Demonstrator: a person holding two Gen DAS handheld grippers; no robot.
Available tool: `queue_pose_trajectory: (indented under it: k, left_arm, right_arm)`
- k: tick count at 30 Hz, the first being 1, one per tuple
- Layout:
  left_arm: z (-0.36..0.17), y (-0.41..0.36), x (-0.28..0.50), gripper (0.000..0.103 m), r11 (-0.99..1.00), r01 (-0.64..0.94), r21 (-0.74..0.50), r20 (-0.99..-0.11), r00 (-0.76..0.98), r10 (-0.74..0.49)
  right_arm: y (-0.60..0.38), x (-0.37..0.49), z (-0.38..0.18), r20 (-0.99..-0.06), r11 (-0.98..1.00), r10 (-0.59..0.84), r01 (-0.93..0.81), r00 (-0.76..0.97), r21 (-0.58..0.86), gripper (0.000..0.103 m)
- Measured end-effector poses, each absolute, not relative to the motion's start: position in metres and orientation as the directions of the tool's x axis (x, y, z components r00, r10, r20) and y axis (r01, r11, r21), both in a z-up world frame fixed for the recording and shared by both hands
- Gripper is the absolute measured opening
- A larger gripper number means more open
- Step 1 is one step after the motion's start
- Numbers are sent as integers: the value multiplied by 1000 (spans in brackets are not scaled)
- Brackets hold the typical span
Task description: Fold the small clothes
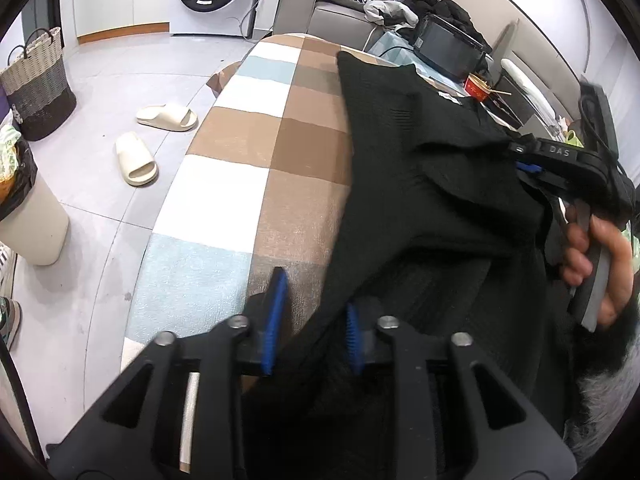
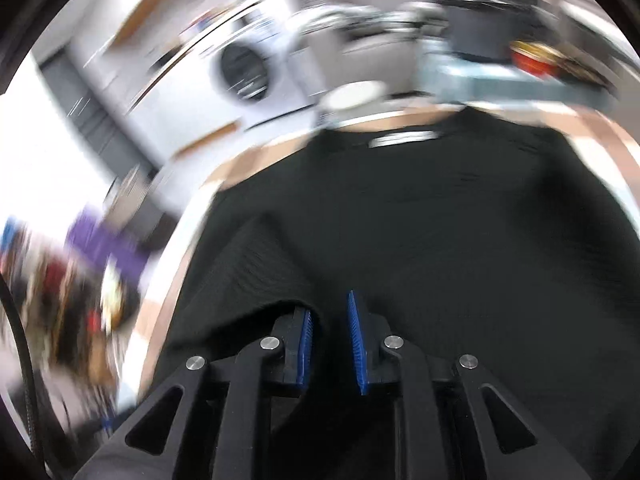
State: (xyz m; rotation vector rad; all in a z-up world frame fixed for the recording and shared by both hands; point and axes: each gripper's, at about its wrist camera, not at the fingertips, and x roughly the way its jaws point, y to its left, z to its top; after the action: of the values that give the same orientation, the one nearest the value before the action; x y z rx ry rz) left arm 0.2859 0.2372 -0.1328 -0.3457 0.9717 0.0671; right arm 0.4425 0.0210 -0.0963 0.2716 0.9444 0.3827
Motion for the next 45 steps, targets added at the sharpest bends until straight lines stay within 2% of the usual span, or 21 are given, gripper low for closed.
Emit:
queue_pose_trajectory:
  k: [3, 5, 8, 13, 16, 21, 22, 23, 25, 26, 28, 30, 33, 34, 35, 38, 41, 42, 44, 45]
  left_arm:
    - [-128, 236, 286, 36, 945, -220, -243, -814, 576, -75]
    - [-125, 237, 288, 41, 942, -235, -241, -818, 572, -67]
    - [-119, 234, 292, 43, 942, -236, -240, -811, 581, -61]
    - [-118, 229, 293, 45, 947, -221, -232, -807, 588, -61]
    - [-122, 226, 291, 45, 951, -209, -227, -808, 586, -64]
    - [-128, 223, 290, 45, 955, -190, -228, -803, 591, -75]
    - [-129, 224, 290, 44, 955, -188, -230, -803, 591, -77]
    - [-130, 224, 290, 42, 955, -189, -230, -802, 593, -76]
    - [-132, 227, 289, 30, 955, -193, -224, -800, 596, -67]
    - [-133, 230, 289, 24, 953, -202, -225, -802, 593, -64]
    - [-136, 237, 286, 24, 945, -213, -247, -800, 595, -74]
    - [-138, 241, 284, 19, 940, -213, -267, -791, 606, -87]
    - [-140, 249, 281, 18, 929, -228, -293, -787, 609, -99]
    - [-140, 252, 280, 18, 923, -232, -308, -786, 608, -109]
    - [-139, 253, 280, 18, 919, -235, -316, -787, 606, -115]
    - [-135, 250, 282, 21, 923, -238, -304, -792, 602, -106]
    - [-129, 243, 288, 40, 927, -235, -291, -785, 612, -92]
    - [-127, 240, 288, 43, 931, -231, -284, -781, 619, -85]
    - [-128, 235, 294, 43, 943, -216, -254, -780, 622, -68]
    - [-129, 235, 294, 37, 943, -218, -250, -780, 622, -63]
  right_arm:
    - [15, 431, -88, -737, 908, 419, -238, 530, 345, 23]
    - [12, 422, -81, -736, 922, 388, -239, 556, 305, 34]
    - [11, 410, -71, -715, 923, 384, -251, 584, 291, 37]
    - [34, 386, -60, -689, 838, 540, -383, 483, 388, 49]
    - [72, 376, -67, -689, 769, 613, -495, 387, 405, 61]
    - [125, 367, -97, -741, 733, 605, -568, 291, 376, 61]
    - [128, 368, -102, -749, 742, 591, -566, 300, 360, 52]
    - [129, 371, -108, -768, 770, 554, -549, 322, 325, 24]
    - [110, 374, -108, -756, 804, 541, -489, 369, 337, 3]
    - [90, 377, -104, -730, 819, 547, -441, 410, 366, 3]
    - [53, 381, -99, -721, 853, 518, -344, 460, 394, 3]
    - [26, 380, -101, -738, 862, 507, -282, 445, 422, 4]
    - [8, 378, -106, -788, 887, 461, -246, 409, 391, 6]
    - [3, 377, -106, -779, 878, 478, -245, 406, 411, 8]
    - [0, 375, -105, -770, 871, 490, -250, 409, 422, 15]
    - [-2, 368, -100, -762, 878, 477, -272, 438, 394, 36]
    - [-5, 364, -92, -764, 891, 450, -289, 463, 350, 41]
    - [-9, 363, -88, -762, 897, 436, -294, 479, 329, 41]
    - [-23, 358, -81, -750, 899, 432, -300, 500, 318, 42]
    - [-32, 356, -77, -745, 903, 427, -293, 513, 316, 42]
